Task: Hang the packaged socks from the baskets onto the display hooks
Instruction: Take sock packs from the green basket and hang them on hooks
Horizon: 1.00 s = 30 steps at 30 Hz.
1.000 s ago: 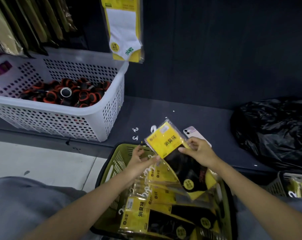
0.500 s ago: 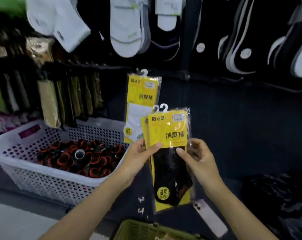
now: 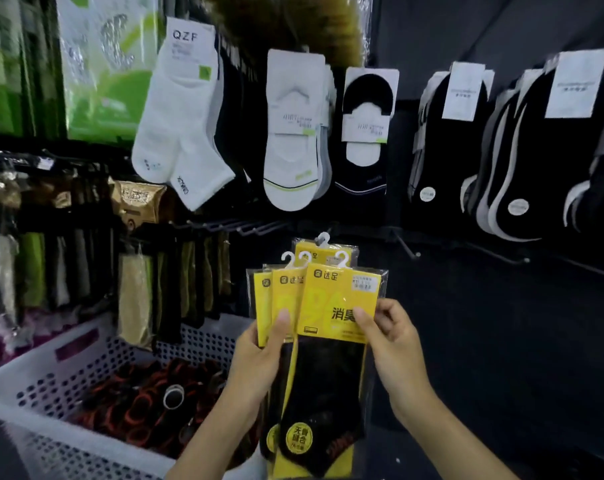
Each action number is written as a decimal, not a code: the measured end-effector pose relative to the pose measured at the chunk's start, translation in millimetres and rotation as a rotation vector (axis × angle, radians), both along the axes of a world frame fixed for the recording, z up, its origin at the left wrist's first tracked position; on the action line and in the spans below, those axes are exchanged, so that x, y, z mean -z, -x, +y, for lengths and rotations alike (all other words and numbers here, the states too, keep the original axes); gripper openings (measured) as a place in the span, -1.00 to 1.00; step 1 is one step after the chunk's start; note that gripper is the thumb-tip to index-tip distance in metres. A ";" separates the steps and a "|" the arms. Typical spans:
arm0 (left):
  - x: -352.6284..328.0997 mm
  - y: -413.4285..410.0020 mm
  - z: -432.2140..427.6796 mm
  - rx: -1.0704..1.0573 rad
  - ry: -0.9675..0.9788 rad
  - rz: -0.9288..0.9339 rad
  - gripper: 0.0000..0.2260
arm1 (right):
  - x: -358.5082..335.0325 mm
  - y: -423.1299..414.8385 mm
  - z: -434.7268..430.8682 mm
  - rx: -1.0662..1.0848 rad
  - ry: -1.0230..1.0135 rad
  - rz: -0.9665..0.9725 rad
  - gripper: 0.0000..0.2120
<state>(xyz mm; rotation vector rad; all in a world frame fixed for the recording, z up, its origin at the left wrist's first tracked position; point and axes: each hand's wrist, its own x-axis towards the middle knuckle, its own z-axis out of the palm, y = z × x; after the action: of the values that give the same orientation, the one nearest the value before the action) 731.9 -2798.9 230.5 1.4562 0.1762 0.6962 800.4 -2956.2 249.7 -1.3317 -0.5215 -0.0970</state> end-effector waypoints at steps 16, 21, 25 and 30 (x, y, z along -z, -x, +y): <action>9.9 15.6 74.5 -0.322 -0.200 -0.098 -0.76 | -14.7 -41.2 49.2 0.128 0.079 -0.037 -0.95; 8.4 10.3 75.4 -0.345 -0.160 -0.130 -0.73 | -1.1 -36.8 33.4 0.195 -0.012 -0.033 -0.92; 5.8 7.3 76.8 -0.342 -0.136 -0.122 -0.73 | -12.4 -38.5 33.2 0.145 -0.016 -0.140 -0.92; 2.4 8.1 75.5 -0.349 -0.119 -0.119 -0.72 | -12.8 -55.1 54.3 0.136 0.061 -0.007 -0.95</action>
<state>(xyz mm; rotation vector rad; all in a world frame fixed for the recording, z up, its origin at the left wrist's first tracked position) 723.8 -2723.4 228.2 1.5079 0.3061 1.0900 855.4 -2901.9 262.6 -1.4261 -0.4423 -0.1998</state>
